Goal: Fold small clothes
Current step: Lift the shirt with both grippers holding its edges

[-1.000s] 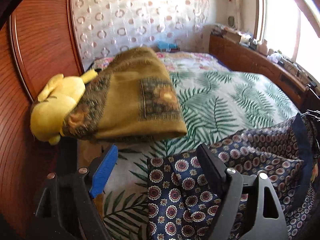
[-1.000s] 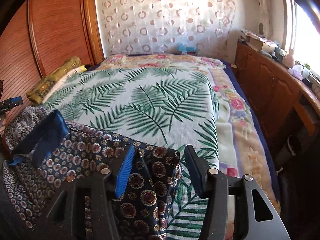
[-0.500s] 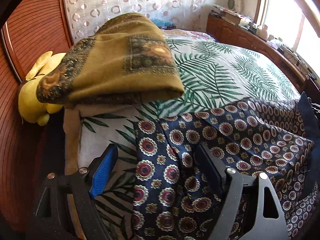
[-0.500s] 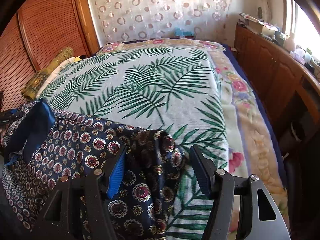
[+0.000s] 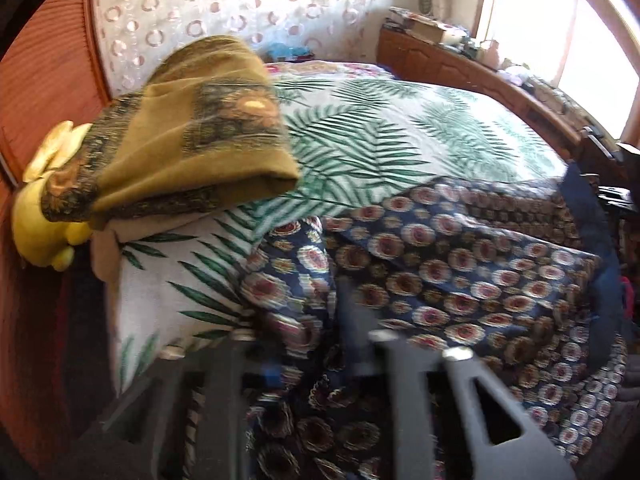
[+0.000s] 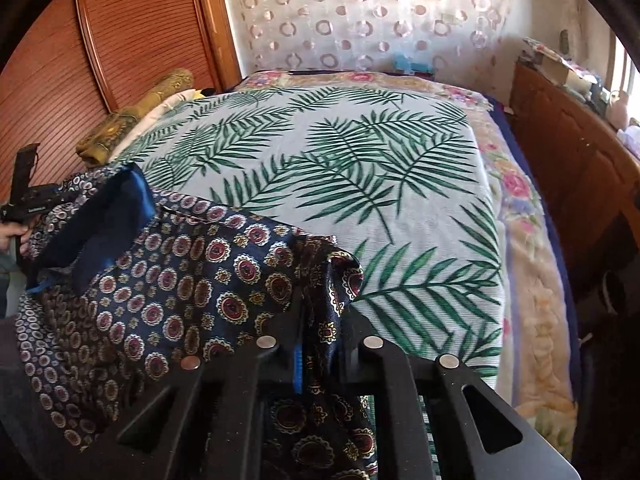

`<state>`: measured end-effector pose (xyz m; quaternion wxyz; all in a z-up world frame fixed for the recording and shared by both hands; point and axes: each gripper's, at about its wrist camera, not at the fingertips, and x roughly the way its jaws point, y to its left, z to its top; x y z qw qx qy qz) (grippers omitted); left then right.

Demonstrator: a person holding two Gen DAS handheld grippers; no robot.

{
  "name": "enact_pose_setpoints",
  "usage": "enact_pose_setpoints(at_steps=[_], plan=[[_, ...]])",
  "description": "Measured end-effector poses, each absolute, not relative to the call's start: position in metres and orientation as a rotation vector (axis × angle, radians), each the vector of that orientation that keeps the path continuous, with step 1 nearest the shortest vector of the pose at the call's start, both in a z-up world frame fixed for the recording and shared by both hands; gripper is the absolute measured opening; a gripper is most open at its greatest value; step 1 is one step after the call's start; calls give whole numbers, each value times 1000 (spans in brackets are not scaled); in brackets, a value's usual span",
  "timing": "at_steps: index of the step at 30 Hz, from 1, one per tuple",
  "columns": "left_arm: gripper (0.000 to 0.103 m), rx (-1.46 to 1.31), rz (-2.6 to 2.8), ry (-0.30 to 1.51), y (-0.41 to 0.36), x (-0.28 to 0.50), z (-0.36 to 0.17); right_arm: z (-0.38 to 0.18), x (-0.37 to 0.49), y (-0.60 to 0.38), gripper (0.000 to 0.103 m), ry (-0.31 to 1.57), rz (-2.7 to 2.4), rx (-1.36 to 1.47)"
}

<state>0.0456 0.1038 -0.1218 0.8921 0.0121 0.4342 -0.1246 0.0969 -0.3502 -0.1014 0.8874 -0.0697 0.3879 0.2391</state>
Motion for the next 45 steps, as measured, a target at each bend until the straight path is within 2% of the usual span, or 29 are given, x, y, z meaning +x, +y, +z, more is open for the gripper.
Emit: enact_pose_setpoints(at_steps=[6,14,22,28,35,39,41,43,45], plan=[[9,30,-256,796,92,22,-99,-75,68,-357,9,668,498,-97],[9,-2,-266,505,93,-1,3,3,36,-360,8,473,485,-128],[9,20,-205,357,106,37,80,101,46,-344,8,284,466,-221],[9,29,-134,330,119,81,105,147,93,-330,8,225,401,-243],[9,41,-83,439,128,146,61,113,167,-291,8,328,287,-256],[15,57,-74,551,125,167,15,68,194,-282,11,442,289,-209],[23,54,-68,604,121,172,-5,42,202,-274,20,517,294,-215],[27,50,-58,654,122,175,-26,16,208,-263,37,594,280,-251],[33,44,-53,681,122,172,-40,-1,209,-258,38,632,281,-274]])
